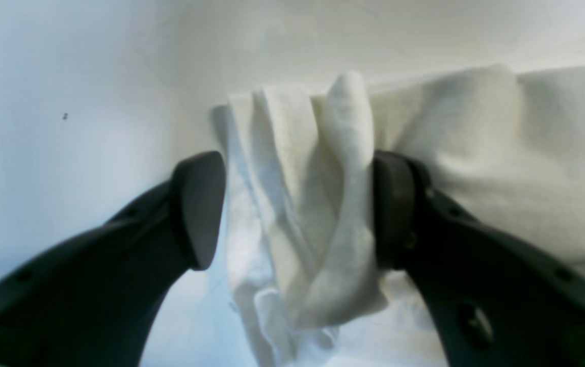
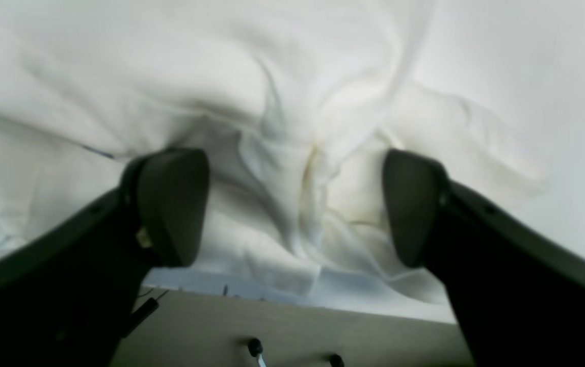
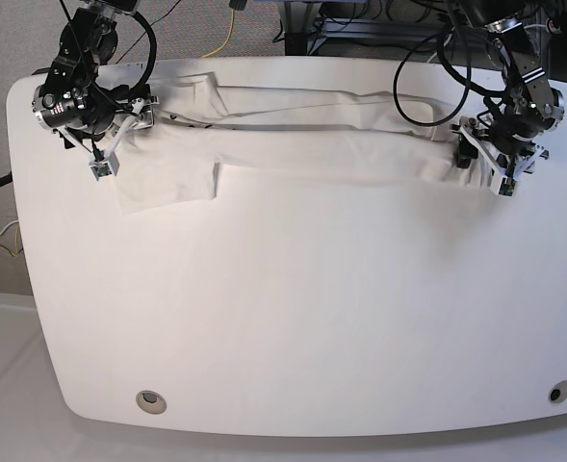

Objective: Fold the T-shirt properly
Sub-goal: 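Lay the folded half over the shirt with both grippers, holding the edge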

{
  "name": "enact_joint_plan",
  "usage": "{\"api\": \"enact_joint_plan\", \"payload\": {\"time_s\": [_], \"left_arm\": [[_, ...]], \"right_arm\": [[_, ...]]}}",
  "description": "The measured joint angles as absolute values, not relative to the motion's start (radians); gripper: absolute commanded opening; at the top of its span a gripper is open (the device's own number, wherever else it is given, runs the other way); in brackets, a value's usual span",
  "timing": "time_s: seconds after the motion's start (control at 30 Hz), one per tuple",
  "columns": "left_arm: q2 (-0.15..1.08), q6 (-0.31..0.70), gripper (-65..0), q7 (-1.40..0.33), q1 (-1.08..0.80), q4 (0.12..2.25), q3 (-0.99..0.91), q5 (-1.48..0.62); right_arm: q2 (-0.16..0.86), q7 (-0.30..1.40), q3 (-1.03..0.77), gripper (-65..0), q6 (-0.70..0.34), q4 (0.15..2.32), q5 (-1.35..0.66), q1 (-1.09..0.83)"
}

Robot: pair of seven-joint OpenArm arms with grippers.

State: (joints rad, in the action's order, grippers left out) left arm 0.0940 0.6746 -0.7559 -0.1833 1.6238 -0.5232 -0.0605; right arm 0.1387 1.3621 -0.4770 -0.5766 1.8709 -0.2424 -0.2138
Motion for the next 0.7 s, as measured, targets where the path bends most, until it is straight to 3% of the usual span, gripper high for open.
{"api": "enact_joint_plan", "payload": {"time_s": [0.7], "left_arm": [[0.093,0.678,-25.7,-0.767,-0.183,1.717,-0.521,-0.053]], "right_arm": [[0.144,1.406,-0.477,-11.1,-0.577,1.943,-0.252,-0.136]]}}
